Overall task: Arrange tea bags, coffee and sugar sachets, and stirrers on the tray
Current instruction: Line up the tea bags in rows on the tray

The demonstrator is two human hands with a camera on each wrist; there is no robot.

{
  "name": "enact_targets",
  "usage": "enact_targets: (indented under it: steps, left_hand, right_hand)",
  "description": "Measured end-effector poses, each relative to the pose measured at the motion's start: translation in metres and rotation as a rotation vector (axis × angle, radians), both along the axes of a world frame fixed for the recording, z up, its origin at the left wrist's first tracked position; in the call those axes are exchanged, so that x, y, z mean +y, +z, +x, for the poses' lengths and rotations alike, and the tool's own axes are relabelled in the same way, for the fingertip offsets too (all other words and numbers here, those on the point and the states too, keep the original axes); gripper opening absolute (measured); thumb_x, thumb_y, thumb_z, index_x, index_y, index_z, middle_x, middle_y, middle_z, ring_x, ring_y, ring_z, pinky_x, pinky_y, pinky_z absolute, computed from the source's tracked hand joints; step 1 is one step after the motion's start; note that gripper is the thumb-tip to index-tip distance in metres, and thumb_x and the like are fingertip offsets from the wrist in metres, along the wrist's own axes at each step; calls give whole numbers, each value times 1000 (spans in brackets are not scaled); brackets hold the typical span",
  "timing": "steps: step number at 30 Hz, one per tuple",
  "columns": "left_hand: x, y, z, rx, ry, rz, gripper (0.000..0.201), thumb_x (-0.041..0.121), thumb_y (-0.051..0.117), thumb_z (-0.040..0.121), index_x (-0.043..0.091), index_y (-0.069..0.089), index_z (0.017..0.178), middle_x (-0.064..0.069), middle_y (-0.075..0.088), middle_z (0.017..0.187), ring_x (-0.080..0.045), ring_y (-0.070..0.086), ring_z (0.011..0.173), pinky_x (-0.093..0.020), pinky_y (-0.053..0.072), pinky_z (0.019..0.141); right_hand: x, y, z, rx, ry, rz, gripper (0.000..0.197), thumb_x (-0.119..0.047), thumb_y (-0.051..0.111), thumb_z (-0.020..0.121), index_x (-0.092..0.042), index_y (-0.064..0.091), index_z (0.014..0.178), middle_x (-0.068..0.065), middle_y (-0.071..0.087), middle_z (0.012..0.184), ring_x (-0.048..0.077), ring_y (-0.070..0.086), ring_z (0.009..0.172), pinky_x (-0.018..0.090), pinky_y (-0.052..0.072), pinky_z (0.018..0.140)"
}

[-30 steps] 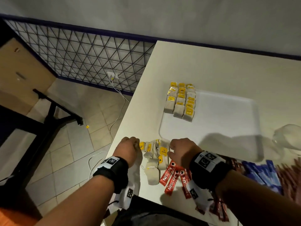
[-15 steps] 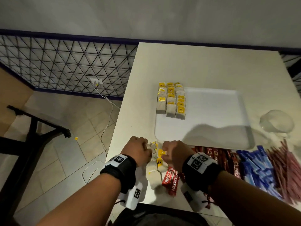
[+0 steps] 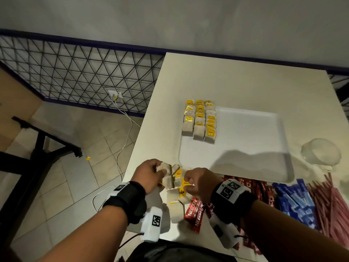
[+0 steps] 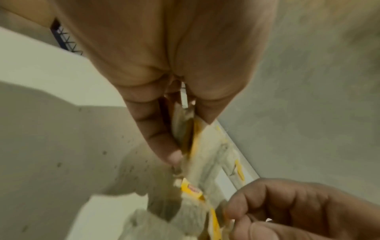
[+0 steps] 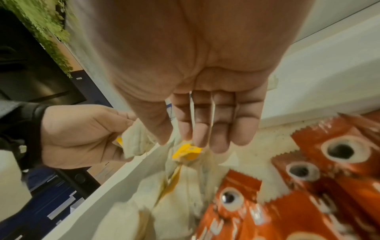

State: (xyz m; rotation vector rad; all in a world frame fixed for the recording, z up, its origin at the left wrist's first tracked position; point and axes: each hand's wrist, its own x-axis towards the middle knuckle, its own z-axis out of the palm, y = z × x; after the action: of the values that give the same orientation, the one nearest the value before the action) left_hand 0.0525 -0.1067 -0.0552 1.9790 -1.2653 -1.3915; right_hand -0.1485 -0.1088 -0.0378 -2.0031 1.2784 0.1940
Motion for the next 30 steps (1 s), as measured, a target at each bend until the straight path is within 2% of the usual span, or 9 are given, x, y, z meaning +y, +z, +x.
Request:
enact_targets:
  steps: [5, 10, 14, 17, 19, 21, 24, 27, 30]
  left_hand:
    - [-3, 31, 1, 253, 132, -82, 8, 2, 64, 89, 10, 64, 87, -11, 63, 83, -21, 62, 63, -34, 58, 59]
    - [-10, 56, -24, 533, 293, -116, 8, 2, 58, 92, 8, 63, 91, -11, 66, 88, -21, 65, 63, -28, 53, 52]
    - [-15, 68, -45, 750, 452, -46, 13, 1, 48, 89, 11, 57, 88, -15, 61, 82, -28, 60, 67, -27, 45, 50]
    - [-16, 71, -62, 860, 528, 20, 11, 20, 59, 82, 12, 55, 88, -13, 58, 78, -25, 59, 62, -26, 40, 48]
    - [-16, 73, -75, 890, 583, 31, 17, 26, 62, 84, 13, 53, 90, -13, 60, 74, -25, 60, 60, -29, 40, 52]
    - [-17, 74, -85, 901, 637, 16, 5, 21, 55, 91, 18, 54, 88, -8, 63, 68, -21, 61, 55, -26, 42, 50]
    - [-15, 78, -97, 943, 668, 34, 13, 21, 50, 94, 19, 63, 92, -8, 69, 76, -19, 66, 60, -24, 53, 54]
    - [-14, 77, -104, 951, 669, 74, 19, 24, 52, 92, 13, 65, 95, -12, 70, 87, -23, 68, 72, -32, 54, 70]
    - [-16, 75, -108, 964, 658, 101, 25, 27, 52, 95, 7, 66, 98, -13, 71, 84, -22, 69, 71, -33, 55, 69]
  right_hand:
    - [-17, 24, 1, -226, -201, -137, 25, -40, 63, 86, -26, 60, 106, -10, 59, 93, 10, 55, 81, 30, 48, 81]
    - [-28, 63, 11, -434, -195, -103, 42, -41, 83, 68, -26, 60, 100, -13, 56, 86, 10, 57, 70, 27, 49, 67]
    - [-35, 70, 4, -477, -178, -141, 36, -30, 81, 74, -23, 62, 104, -15, 55, 75, 3, 52, 65, 24, 47, 66]
    - [-35, 74, -5, -475, -122, -185, 30, -28, 76, 78, -24, 65, 105, -12, 63, 84, 6, 59, 77, 25, 48, 73]
    - [-36, 75, -12, -464, -77, -232, 26, -28, 73, 80, -22, 67, 104, -16, 57, 73, 0, 53, 68, 18, 42, 66]
    - [-36, 77, -18, -472, -65, -264, 21, -27, 70, 83, -21, 66, 103, -19, 48, 65, -4, 48, 60, 13, 34, 59]
    - [-38, 76, -31, -458, -62, -328, 19, -26, 62, 89, -19, 63, 106, -14, 52, 73, -4, 42, 56, 21, 30, 59]
    - [-39, 77, -39, -462, -47, -341, 17, -25, 62, 90, -17, 64, 104, -11, 54, 79, -2, 42, 61, 17, 29, 59]
    - [-40, 78, -43, -503, -34, -315, 12, -23, 65, 86, -18, 66, 97, -7, 60, 83, 3, 50, 71, 18, 37, 66]
